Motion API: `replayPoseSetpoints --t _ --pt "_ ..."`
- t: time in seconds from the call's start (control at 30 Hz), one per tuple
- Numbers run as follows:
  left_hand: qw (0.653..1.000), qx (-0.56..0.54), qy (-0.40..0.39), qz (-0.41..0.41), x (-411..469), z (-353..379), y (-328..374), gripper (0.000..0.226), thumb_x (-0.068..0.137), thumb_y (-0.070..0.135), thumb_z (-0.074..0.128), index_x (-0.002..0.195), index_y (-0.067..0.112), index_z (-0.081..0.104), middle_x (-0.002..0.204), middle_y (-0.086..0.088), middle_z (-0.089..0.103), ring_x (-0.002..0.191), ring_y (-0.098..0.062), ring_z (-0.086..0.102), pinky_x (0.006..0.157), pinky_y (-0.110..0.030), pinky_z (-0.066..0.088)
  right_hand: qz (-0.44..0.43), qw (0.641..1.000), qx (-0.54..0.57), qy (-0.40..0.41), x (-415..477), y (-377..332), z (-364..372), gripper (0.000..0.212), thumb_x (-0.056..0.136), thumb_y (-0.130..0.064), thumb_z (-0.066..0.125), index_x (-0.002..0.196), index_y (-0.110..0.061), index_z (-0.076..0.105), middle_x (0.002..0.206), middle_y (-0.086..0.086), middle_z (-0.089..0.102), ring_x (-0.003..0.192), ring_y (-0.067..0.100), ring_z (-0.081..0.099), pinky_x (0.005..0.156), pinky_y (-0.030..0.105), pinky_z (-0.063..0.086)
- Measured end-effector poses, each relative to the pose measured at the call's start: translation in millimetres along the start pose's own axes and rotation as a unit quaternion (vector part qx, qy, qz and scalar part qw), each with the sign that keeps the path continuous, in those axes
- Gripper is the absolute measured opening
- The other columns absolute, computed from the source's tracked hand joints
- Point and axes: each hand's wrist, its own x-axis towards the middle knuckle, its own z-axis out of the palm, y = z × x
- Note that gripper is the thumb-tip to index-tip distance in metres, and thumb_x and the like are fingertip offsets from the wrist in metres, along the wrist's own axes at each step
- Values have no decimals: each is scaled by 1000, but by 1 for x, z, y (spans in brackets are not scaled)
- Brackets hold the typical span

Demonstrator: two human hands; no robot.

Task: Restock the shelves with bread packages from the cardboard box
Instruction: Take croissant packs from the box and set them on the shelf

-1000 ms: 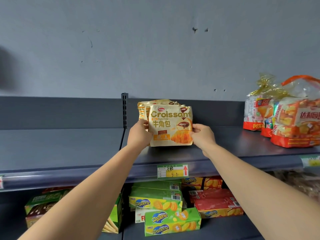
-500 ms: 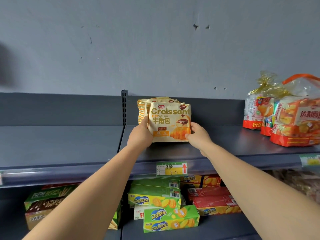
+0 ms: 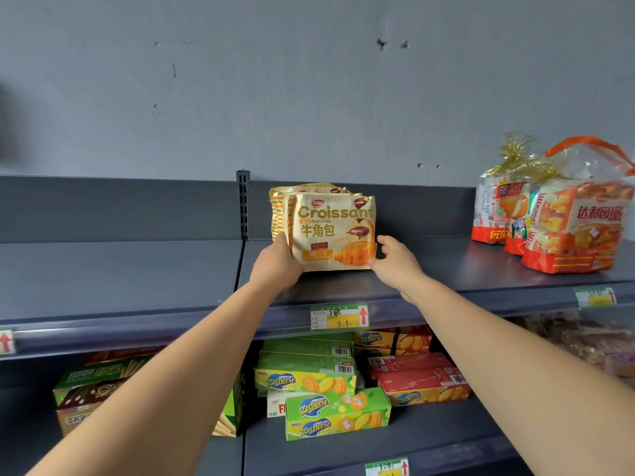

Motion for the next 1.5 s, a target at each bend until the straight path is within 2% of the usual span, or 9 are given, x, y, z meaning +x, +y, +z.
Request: replayPoseSetpoints --t 0.1,0.23,0.5,0.67,0.8,0.93,1.17,1.3,1.5 --pt "999 35 -10 20 -9 -3 -1 40 91 21 60 128 12 49 126 -9 60 111 -28 57 81 -33 44 1 999 -33 20 -9 4 -2 52 96 -17 55 144 -18 38 142 6 49 125 24 49 87 30 42" --pt "997 72 -6 31 -27 -7 0 42 95 19 56 135 9 50 132 -10 57 115 -28 55 80 -29 41 -7 995 -75 59 -26 12 -6 43 96 -17 54 138 -19 47 139 3 52 123 23 52 96 36 47" --pt "988 95 24 116 -94 -9 16 46 95 15 52 141 16 46 139 -5 53 125 -26 51 98 -38 45 -50 988 -99 109 -88 27 -29 31 95 -19 54 125 -21 60 126 0 61 115 18 56 88 27 43" --pt "979 119 44 158 -159 1 24 43 95 17 55 137 15 50 132 -6 58 120 -28 54 92 -42 48 -89 977 -142 130 -151 39 -40 31 94 -23 55 124 -21 61 124 -1 61 117 19 54 91 35 48" --pt "975 144 38 166 -216 10 23 41 94 18 55 134 13 52 124 -6 60 115 -29 54 86 -44 50 -105 968 -176 142 -214 54 -45 32 93 -22 55 125 -21 61 122 -1 61 116 19 53 90 32 46" --pt "973 143 15 182 -281 20 19 45 93 18 58 136 13 50 130 -6 58 119 -29 53 88 -43 51 -80 971 -183 131 -281 72 -52 34 93 -22 55 127 -22 60 126 -3 59 117 16 52 92 31 46" --pt "958 157 -19 241 -375 36 6 42 83 6 67 125 5 61 116 -12 66 107 -34 61 80 -41 53 -49 964 -231 125 -389 101 -68 37 92 -23 56 129 -19 58 127 -3 58 118 18 51 95 30 43" --pt "942 169 -29 288 -409 42 0 41 70 6 80 109 4 67 101 -10 70 93 -32 66 69 -36 56 -36 957 -243 153 -441 112 -68 35 88 -17 62 123 -15 63 119 1 64 109 23 57 90 36 50" --pt "919 151 -73 357 -438 51 -9 41 67 4 82 105 2 68 100 -11 70 92 -33 67 70 -36 57 28 941 -268 203 -505 119 -61 35 83 -14 64 118 -14 65 113 4 65 104 27 60 84 36 51"
